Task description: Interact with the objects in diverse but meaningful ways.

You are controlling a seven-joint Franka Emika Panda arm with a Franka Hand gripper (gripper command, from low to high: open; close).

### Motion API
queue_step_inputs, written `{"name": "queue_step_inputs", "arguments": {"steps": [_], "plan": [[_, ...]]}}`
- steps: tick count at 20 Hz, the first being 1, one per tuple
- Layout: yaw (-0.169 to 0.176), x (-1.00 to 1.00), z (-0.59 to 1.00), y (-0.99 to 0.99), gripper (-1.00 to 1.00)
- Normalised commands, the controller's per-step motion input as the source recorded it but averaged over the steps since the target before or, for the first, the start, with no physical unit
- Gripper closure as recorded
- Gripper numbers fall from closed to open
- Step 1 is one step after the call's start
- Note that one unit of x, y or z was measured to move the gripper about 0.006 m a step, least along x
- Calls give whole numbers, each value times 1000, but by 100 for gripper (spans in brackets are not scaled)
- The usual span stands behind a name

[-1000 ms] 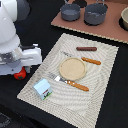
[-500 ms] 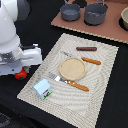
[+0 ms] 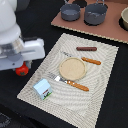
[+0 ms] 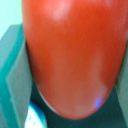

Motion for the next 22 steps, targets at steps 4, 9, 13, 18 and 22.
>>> {"name": "queue_step_inputs", "arguments": {"steps": [4,9,13,18,22], "plan": [[17,576,829,659,100],[13,562,439,767,100],[43,409,22,870,100],[52,350,-107,901,100],[55,334,-249,925,100]]}}
